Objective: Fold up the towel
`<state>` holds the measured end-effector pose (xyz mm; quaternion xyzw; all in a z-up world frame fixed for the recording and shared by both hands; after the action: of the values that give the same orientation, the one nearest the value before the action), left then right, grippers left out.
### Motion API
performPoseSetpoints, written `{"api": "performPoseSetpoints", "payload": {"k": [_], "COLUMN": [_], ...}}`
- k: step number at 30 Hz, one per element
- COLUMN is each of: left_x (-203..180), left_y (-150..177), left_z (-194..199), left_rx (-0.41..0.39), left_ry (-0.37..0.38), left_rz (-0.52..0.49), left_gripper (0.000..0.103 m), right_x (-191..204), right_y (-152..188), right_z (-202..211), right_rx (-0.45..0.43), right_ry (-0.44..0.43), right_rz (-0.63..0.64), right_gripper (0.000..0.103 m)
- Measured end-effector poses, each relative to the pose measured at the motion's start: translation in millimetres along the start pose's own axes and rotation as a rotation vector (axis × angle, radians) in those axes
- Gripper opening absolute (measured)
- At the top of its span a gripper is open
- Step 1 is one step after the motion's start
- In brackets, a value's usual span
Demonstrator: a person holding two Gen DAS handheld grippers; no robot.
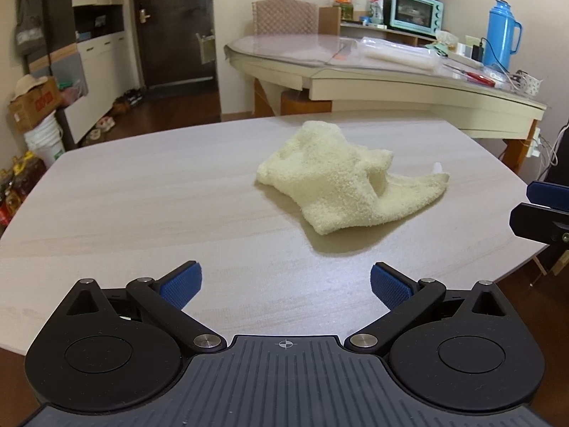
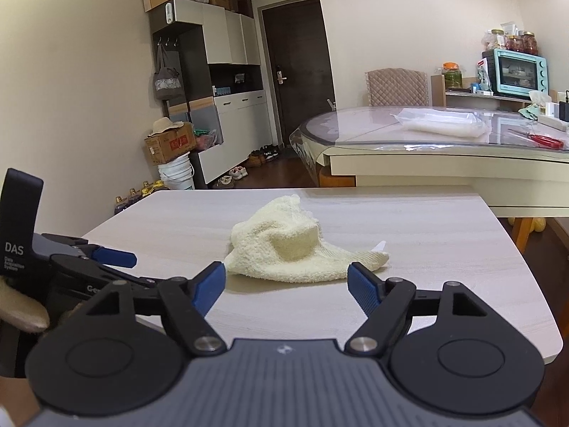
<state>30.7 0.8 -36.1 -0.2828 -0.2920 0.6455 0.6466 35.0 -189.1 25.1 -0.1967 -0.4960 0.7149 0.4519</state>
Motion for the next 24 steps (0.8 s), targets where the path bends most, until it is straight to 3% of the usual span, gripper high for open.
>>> {"api": "performPoseSetpoints", "payload": {"k": [24], "left_x": [-2], "left_y": [5], "left_z": [-8], "left_rx": [0.001], "left_ry": [0.010], "left_rz": [-0.006], "left_gripper": [0.103], "right_x": [-4], "right_y": [7], "right_z": [-8], "right_rx": [0.024], "right_ry": [0.016], "right_rz": [-0.022], "right_gripper": [0.079]}}
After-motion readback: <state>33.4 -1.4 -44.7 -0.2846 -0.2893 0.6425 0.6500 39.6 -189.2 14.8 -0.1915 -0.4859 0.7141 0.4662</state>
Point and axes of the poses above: each gripper's, at about its wrist camera, not at the fingertips, and z roughly against the way its jaws point, x to its left, y to its underside, the point moved 6 cm from there along -z, roughly the way its jaws point, and after that the axes turned 1 degree about x, right-handed, at the moved point
